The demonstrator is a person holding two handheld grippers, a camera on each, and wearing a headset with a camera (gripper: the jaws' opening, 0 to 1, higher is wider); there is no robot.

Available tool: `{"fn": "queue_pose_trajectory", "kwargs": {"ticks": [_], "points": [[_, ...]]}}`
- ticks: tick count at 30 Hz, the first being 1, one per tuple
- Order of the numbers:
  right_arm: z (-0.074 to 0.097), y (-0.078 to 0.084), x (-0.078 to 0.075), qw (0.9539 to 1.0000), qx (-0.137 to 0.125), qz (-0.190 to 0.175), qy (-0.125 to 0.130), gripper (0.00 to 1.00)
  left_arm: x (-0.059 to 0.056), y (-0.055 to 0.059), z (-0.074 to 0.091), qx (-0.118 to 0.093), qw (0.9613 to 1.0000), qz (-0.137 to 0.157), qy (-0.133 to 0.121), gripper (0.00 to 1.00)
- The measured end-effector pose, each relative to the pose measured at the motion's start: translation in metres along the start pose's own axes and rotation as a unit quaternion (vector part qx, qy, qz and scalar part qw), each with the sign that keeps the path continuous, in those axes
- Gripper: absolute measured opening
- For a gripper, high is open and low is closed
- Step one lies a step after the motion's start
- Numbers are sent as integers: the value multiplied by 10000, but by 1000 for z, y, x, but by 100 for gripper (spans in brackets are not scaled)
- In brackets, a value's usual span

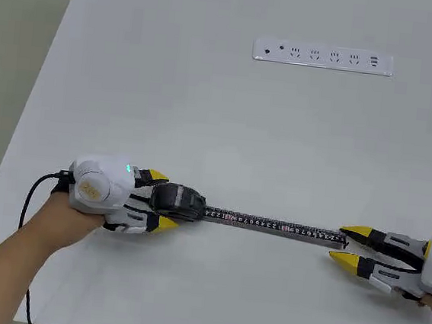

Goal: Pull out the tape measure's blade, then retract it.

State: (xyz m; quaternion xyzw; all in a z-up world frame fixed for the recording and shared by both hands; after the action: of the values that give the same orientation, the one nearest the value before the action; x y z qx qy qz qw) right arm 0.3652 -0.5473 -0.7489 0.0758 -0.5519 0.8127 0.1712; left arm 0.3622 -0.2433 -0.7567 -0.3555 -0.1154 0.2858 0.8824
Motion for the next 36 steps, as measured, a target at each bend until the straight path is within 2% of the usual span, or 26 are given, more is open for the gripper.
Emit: {"fn": "queue_pose_trajectory", "kwargs": {"ticks": [8, 9, 12, 14, 19, 21, 26, 29, 34, 36], "points": [[0, -5, 1, 9999, -68, -1, 93, 34, 5, -3, 3, -100, 9997, 78, -201, 56], [0, -6, 2, 9999, -98, -36, 93, 34, 7, -5, 5, -129, 9995, 103, -285, 56], [2, -7, 1, 9997, -125, -74, 172, 33, 7, -8, 7, -259, 9988, 296, -303, 59], [3, -8, 1, 9995, -204, -136, 207, 35, 6, -8, 8, -249, 9989, 255, -307, 58], [5, -5, 3, 9994, -120, -131, 298, 36, 5, -8, 10, -231, 9988, 231, -376, 59], [5, -6, 4, 9985, -229, -354, 350, 39, 4, -9, 11, -235, 9986, 263, -386, 59], [8, -9, 4, 9978, -263, -315, 515, 41, 4, -11, 15, -308, 9974, 296, -580, 61], [9, -7, 4, 9974, -226, -343, 599, 42, 4, -11, 17, -322, 9968, 378, -629, 61], [13, -3, 1, 9957, -246, -478, 748, 44, 4, -10, 25, -407, 9935, 682, -812, 62], [15, -1, 1, 9954, -180, -449, 826, 44, 4, -11, 28, -482, 9920, 793, -854, 62]]}}
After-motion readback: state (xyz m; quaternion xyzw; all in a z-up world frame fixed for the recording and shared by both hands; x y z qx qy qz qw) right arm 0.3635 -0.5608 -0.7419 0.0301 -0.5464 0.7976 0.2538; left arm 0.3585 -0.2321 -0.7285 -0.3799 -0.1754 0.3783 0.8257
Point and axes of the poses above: the centre of the closed fingertips' face, and the gripper's own axes: z roughly backward along the fingers, x roughly to its left, y roughly out of its underside, the point moved 2 cm from there along z, roughly backward along the fingers, and after that the axes turned 10 degrees about -y, right-handed, at the moved point
